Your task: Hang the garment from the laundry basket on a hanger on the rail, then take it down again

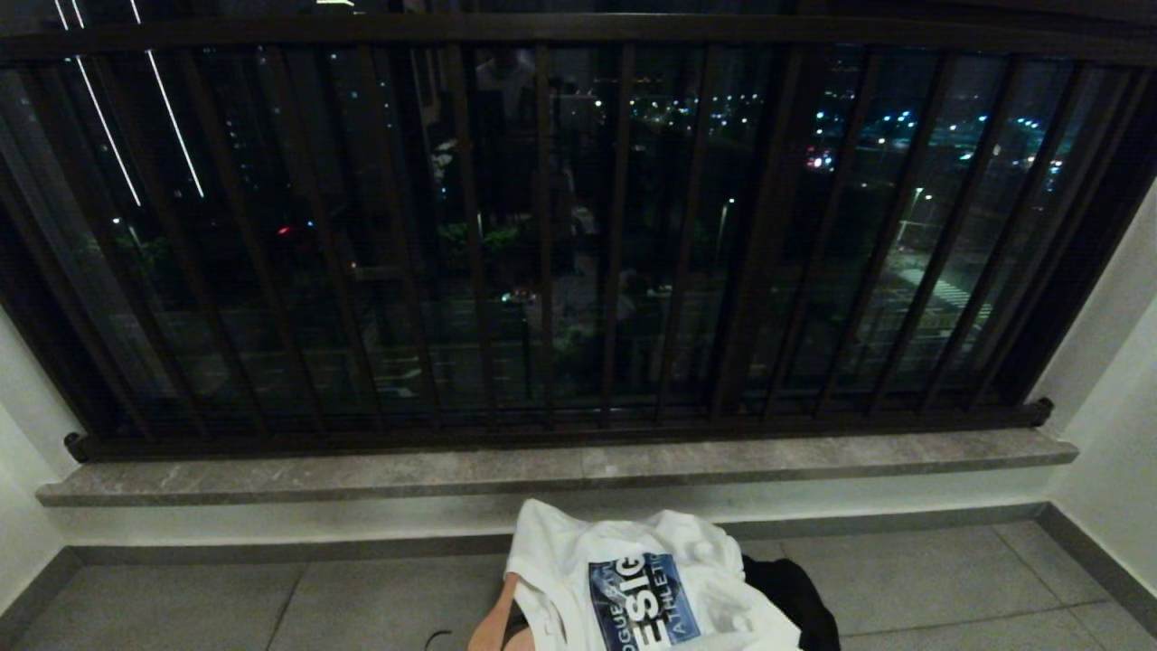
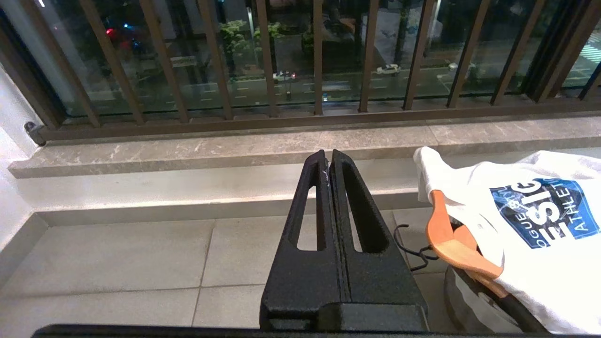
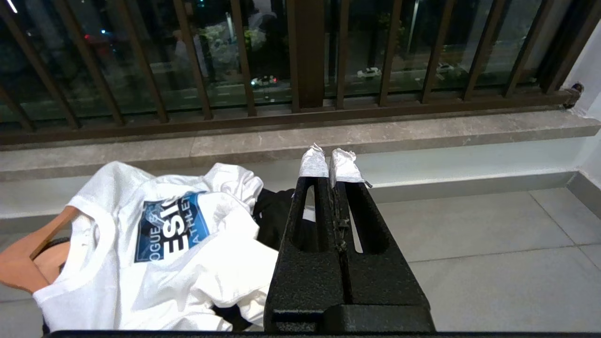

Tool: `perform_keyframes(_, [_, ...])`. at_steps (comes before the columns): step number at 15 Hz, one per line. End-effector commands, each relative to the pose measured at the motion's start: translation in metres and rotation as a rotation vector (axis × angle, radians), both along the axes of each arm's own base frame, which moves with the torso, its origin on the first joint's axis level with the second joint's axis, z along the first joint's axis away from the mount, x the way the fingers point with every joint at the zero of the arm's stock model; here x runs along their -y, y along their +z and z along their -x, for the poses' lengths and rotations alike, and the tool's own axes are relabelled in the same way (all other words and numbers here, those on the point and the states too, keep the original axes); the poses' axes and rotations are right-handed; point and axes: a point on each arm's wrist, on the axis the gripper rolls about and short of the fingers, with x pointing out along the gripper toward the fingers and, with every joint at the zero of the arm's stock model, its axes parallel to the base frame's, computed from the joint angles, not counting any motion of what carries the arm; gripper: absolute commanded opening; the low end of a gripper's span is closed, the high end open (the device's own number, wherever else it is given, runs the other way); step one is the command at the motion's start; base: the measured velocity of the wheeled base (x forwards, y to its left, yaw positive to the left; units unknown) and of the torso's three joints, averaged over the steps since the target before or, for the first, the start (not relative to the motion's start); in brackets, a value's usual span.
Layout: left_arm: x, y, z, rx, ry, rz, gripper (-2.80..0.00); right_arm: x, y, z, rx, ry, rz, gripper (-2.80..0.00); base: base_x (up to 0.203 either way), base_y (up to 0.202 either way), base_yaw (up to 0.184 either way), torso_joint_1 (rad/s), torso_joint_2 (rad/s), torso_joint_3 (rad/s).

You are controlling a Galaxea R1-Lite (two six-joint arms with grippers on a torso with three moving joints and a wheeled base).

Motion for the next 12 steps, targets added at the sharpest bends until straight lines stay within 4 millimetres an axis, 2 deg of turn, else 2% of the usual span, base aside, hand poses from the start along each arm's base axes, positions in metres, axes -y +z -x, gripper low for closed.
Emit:
perform_keyframes(1, [0.0000, -0.0004, -0.0001, 0.000, 0.000, 0.000, -2.80, 0.0000, 0.0001, 0.0000, 0.000, 0.000, -0.001, -2.80, 0.000, 0.000, 0.000, 0.000, 0.00, 0.000])
perform_keyframes(12, [0.0000, -0.0004, -0.0001, 0.000, 0.000, 0.000, -2.80, 0.0000, 0.0003, 0.0000, 0.002, 0.000, -0.001, -2.80, 0.000, 0.000, 0.000, 0.000, 0.00, 0.000])
